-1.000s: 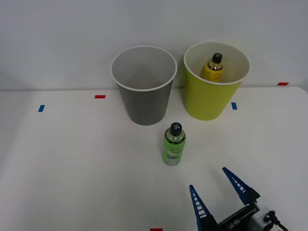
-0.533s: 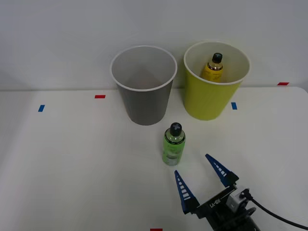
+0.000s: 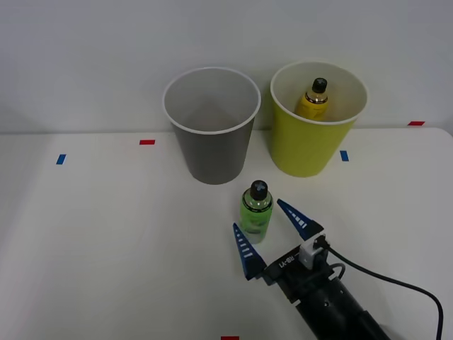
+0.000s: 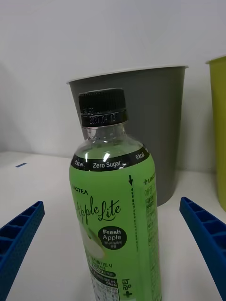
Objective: Put cans in the gray bin, plastic bottles in the light green bin
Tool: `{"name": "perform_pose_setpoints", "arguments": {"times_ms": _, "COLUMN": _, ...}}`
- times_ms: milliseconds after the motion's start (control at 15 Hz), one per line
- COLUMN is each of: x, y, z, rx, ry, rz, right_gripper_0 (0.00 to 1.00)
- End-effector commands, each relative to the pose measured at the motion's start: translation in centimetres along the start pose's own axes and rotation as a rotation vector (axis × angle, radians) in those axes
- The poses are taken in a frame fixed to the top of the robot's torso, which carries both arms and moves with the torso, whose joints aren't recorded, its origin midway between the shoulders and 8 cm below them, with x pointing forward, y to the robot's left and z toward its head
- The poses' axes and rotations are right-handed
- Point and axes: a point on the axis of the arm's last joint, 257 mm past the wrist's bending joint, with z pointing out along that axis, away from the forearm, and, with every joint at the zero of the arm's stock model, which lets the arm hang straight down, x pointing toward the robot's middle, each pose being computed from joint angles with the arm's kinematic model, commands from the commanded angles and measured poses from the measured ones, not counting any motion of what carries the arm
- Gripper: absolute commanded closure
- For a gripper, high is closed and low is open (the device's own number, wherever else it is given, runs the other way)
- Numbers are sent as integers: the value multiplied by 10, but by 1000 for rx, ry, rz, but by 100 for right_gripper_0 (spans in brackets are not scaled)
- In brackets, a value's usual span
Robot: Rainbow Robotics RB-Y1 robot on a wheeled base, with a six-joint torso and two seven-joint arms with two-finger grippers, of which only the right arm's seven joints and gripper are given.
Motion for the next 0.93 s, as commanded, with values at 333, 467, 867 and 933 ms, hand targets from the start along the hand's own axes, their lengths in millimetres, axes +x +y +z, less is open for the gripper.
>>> {"name": "perform_pose_setpoints", "arguments": {"times_ms": 333, "x": -9, "y": 4, "z": 43, "rx": 7, "ry": 12, "rz": 21, "right_gripper_0": 0}}
{"name": "perform_pose_setpoints", "arguments": {"times_ms": 467, "x": -10, "y": 2, "z": 45, "rx": 9, "ry": 9, "rz": 2, "right_gripper_0": 0}}
{"name": "perform_pose_setpoints", "arguments": {"times_ms": 867, "x": -7, "y": 0, "z": 41, "rx": 13, "ry": 18, "rz": -30, "right_gripper_0": 0}}
{"name": "perform_pose_setpoints", "arguments": {"times_ms": 933, "x": -6, "y": -1, "z": 40, "rx": 16, "ry": 21, "rz": -33, "right_gripper_0": 0}}
